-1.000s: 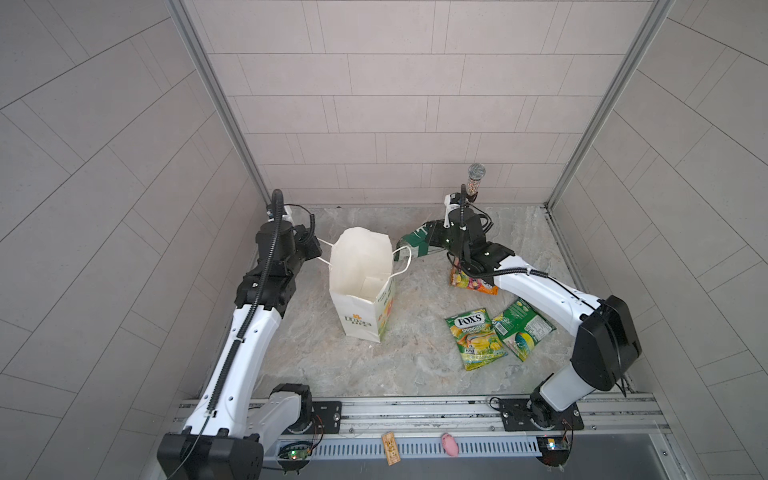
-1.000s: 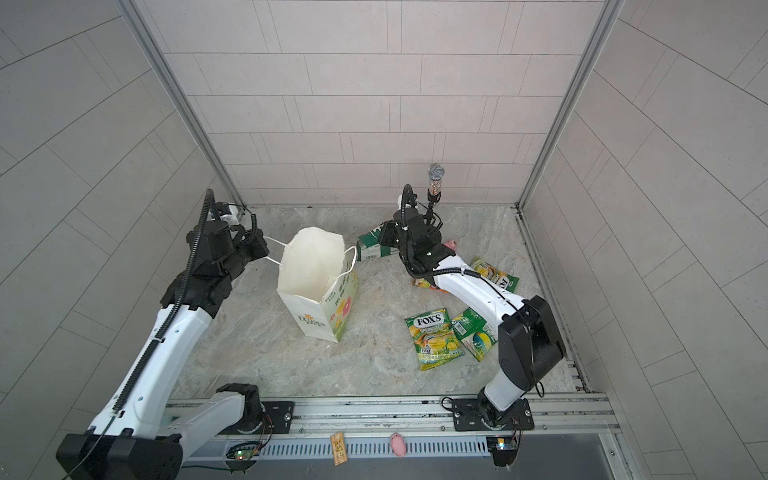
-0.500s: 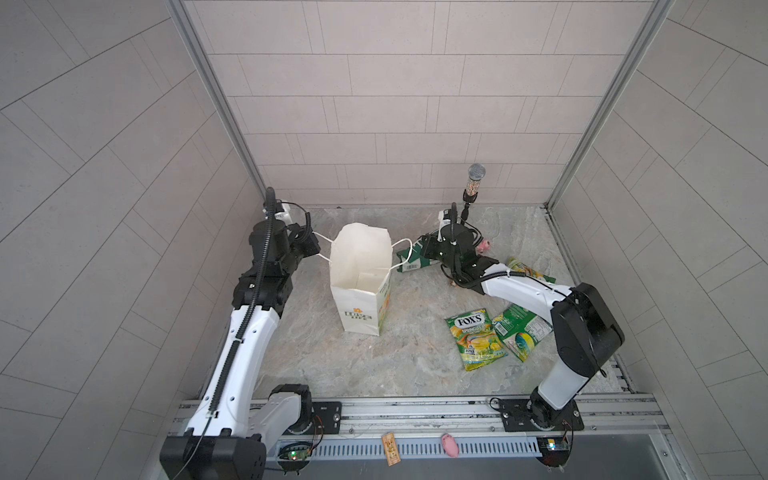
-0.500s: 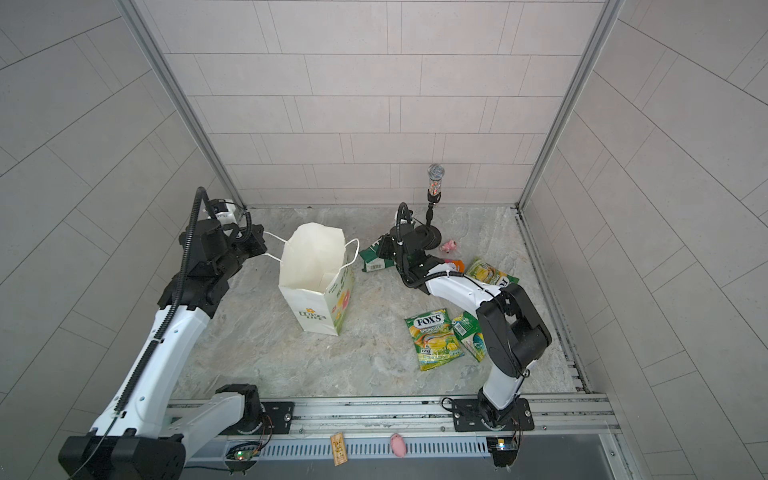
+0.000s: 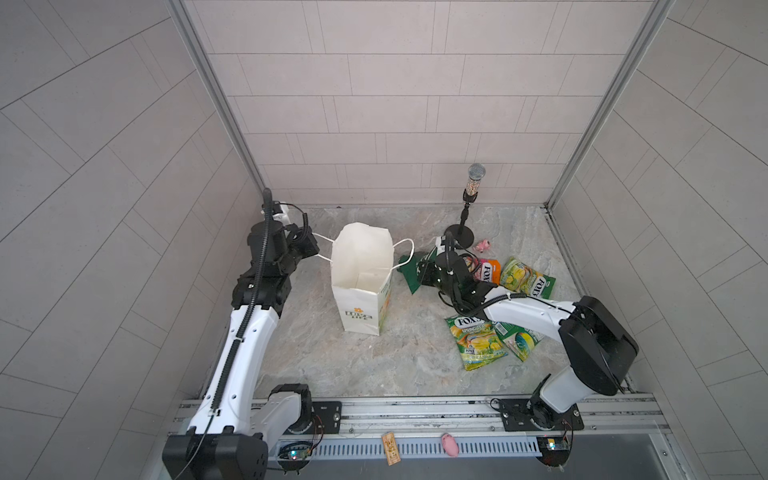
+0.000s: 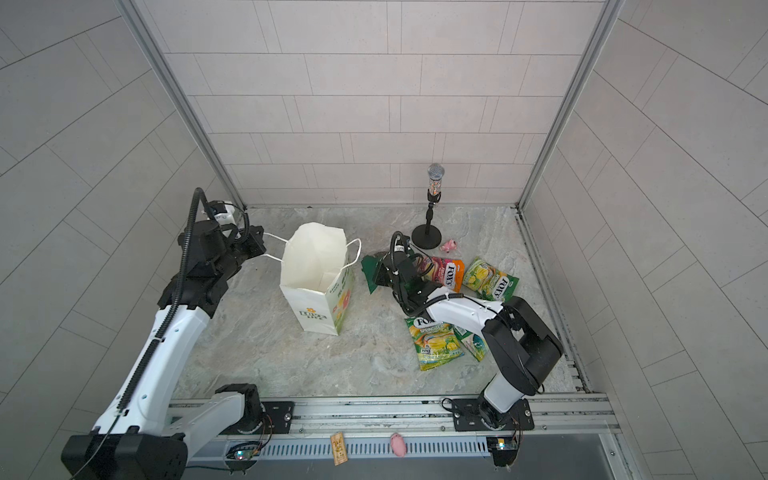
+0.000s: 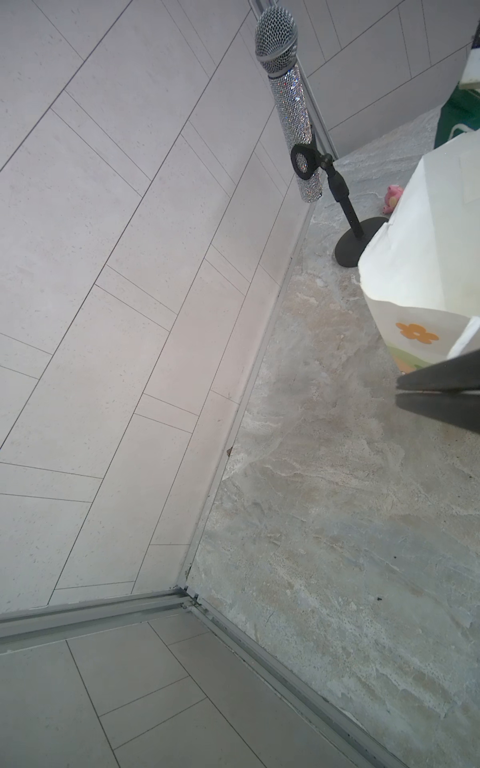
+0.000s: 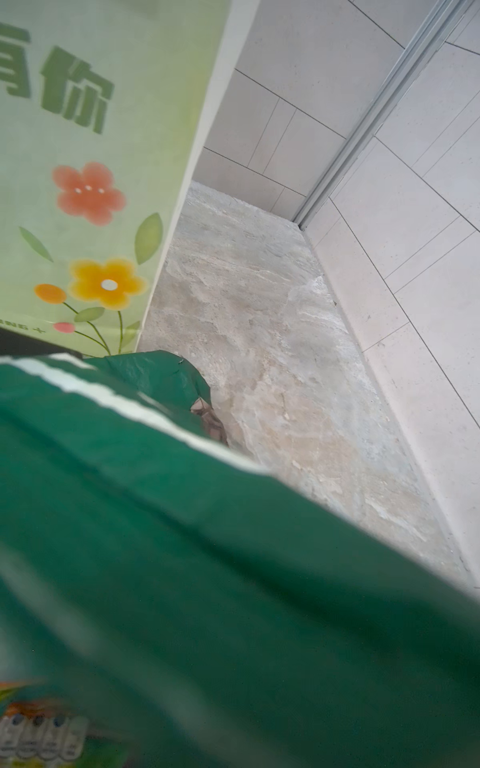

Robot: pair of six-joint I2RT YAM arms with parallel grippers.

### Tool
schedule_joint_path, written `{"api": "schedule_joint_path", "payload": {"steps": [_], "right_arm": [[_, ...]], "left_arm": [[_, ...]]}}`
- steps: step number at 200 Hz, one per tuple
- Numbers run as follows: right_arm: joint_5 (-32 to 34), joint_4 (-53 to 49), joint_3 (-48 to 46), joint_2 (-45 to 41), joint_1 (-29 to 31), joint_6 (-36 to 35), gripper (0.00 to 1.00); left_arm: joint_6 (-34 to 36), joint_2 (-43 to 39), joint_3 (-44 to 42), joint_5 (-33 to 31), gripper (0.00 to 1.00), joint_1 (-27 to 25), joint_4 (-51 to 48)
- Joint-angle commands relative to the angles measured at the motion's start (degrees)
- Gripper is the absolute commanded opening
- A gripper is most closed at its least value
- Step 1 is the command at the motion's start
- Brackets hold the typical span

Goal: Take the snacks out of the paper bag
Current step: 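Lower the crisps bag beside the paper bag with the right while the left draws back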

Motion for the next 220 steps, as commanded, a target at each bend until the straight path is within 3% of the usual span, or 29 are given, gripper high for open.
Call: {"api": "schedule_joint_path", "payload": {"steps": [1,74,168,220], "right_arm": [[2.5,-0.6,-2.9,-2.5,1.6,5.9,0.0],[0.3,-0.3,-6.2,-1.4,7.4,8.9,0.0],[2.6,1.4,-12.8,-1.8,14.0,11.6,0.0],[2.6,1.5,-14.2,-1.7,15.8,12.4,0.08]], "left_arm": [[-0.7,0.2,-0.6,1.2,0.0,0.6,2.2],[-1.1,0.2,-0.8,1.7,0.0,1.0,2.5],[-1.2,0.3,-0.7,2.0,0.0,1.1,2.5],[-1.2,0.3,-0.8,2.1,0.0,1.2,2.6]]}}
